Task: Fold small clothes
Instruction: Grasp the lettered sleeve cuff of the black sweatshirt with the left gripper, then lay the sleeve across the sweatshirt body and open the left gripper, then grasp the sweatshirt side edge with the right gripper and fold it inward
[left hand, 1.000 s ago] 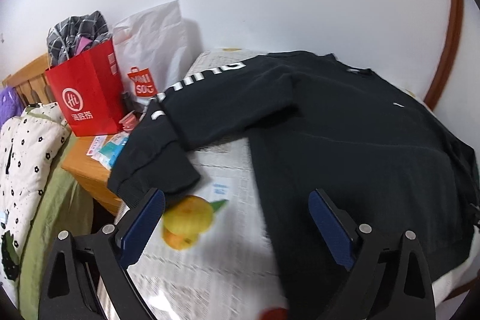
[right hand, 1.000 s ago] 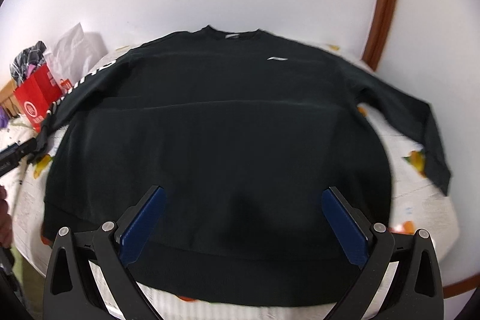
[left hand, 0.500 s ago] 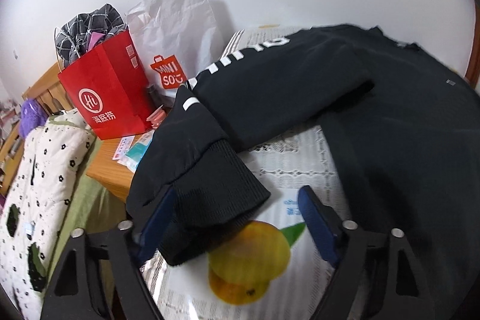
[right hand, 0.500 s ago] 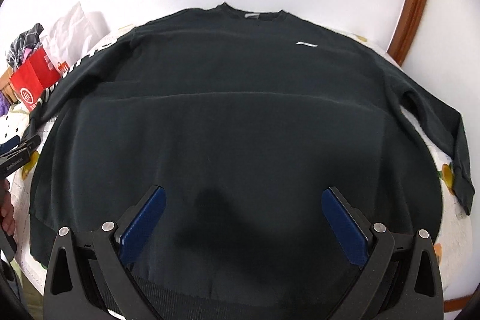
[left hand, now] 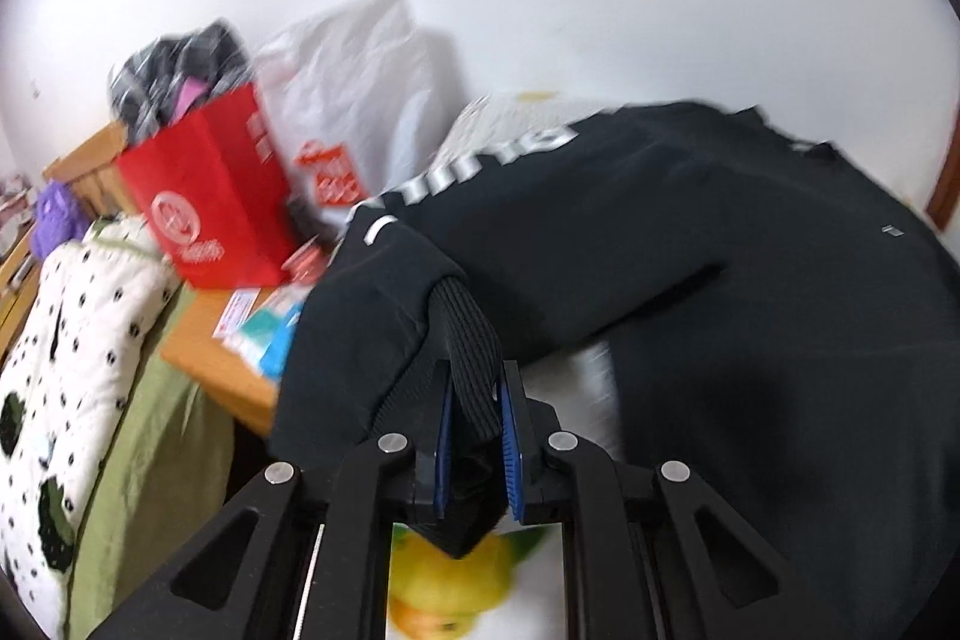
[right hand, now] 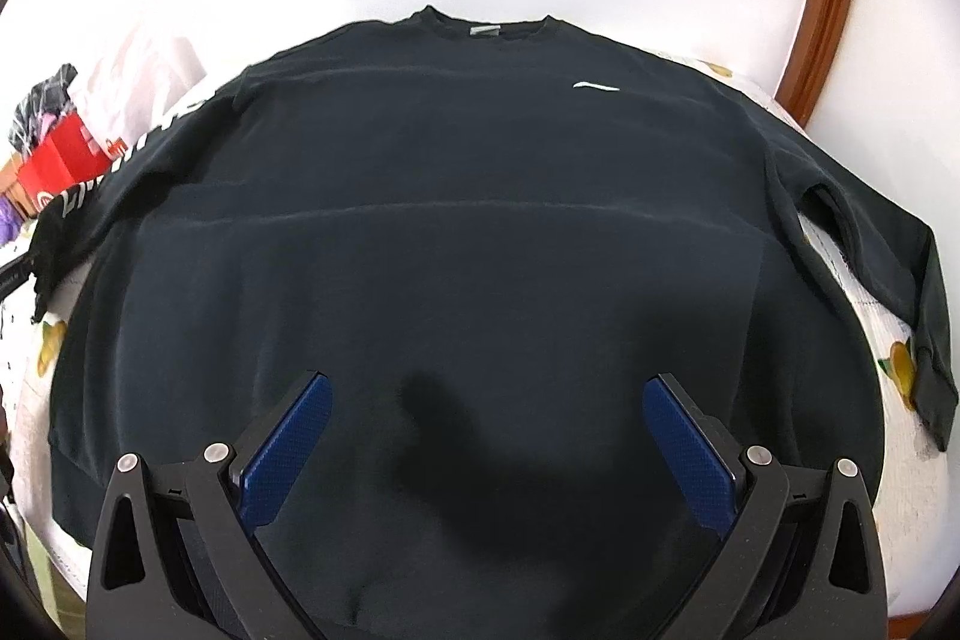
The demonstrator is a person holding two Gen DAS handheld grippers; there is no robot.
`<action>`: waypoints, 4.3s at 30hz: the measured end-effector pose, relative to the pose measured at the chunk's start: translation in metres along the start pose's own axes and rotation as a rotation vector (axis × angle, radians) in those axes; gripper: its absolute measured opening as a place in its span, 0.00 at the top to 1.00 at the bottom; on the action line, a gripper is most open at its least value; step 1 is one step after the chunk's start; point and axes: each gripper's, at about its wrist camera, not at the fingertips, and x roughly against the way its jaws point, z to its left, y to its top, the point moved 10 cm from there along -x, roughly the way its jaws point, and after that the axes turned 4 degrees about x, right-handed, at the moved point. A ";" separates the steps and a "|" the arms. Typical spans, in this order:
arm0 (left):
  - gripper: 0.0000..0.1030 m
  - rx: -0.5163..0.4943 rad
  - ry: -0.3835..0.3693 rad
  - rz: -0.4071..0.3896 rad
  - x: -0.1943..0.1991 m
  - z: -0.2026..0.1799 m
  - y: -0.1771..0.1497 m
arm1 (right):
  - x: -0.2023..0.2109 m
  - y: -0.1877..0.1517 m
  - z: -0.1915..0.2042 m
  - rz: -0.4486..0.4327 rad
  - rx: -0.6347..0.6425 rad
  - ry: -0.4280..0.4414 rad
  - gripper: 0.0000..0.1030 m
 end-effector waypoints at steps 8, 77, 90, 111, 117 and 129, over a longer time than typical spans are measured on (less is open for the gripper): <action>0.87 -0.012 -0.219 -0.035 0.028 -0.101 0.037 | 0.023 0.018 -0.046 -0.069 -0.003 -0.044 0.01; 0.93 -0.001 -0.269 0.147 -0.093 -0.056 0.012 | -0.142 0.145 0.016 0.063 -0.035 0.153 0.86; 0.95 0.033 -0.229 0.136 -0.094 -0.053 0.010 | -0.080 0.211 -0.105 -0.157 -0.147 0.001 0.88; 0.94 0.021 -0.193 0.157 -0.085 -0.048 0.005 | -0.124 0.143 -0.193 0.049 -0.180 -0.216 0.74; 0.86 -0.011 -0.206 0.167 -0.068 -0.054 -0.003 | -0.084 0.112 -0.188 0.051 -0.178 -0.213 0.64; 0.52 -0.047 -0.267 0.159 0.003 -0.056 -0.055 | -0.009 -0.005 -0.168 0.082 -0.173 -0.165 0.41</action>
